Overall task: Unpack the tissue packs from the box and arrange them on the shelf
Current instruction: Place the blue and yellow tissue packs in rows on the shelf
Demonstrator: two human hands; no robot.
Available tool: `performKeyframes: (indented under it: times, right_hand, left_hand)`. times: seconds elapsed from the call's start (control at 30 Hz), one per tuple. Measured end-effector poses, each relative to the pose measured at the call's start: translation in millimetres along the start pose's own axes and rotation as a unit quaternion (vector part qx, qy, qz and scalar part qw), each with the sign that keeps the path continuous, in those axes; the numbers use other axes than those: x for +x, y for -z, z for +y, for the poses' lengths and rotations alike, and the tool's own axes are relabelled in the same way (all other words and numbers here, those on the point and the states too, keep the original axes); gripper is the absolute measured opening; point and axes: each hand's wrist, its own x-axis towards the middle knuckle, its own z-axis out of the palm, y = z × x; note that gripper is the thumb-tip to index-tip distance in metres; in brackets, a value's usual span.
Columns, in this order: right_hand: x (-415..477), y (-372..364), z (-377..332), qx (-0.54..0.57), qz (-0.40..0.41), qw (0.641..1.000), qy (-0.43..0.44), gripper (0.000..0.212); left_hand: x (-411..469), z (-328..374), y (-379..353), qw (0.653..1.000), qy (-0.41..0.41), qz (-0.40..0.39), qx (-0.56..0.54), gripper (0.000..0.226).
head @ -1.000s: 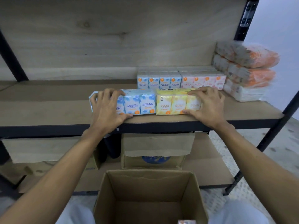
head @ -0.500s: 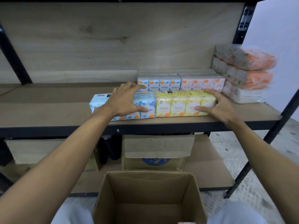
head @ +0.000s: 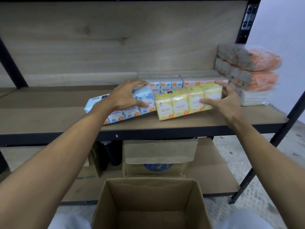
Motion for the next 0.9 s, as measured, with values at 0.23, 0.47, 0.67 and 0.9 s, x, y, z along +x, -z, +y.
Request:
performKeyframes:
  times: [0.23,0.47,0.67,0.9]
  right_hand:
    - [20,-5,-58,0.021,0.028,0.993,0.109,0.082]
    - [38,-23,-100,-0.114,-0.033,0.98,0.16,0.074]
    - [36,-38,-98,-0.174,-0.075,0.963,0.19,0.096]
    - [14,-43,-67,-0.036,-0.058,0.992,0.108,0.114]
  left_hand:
    - [3,9,32,0.969,0.005,0.119,-0.217,0.078]
    - [-4,18,40,0.879,0.035,0.181,-0.44,0.081]
    - [-12,9,28,0.87,0.045,0.174,-0.459,0.074]
    - [4,12,72,0.967,-0.016,0.117,-0.227,0.076]
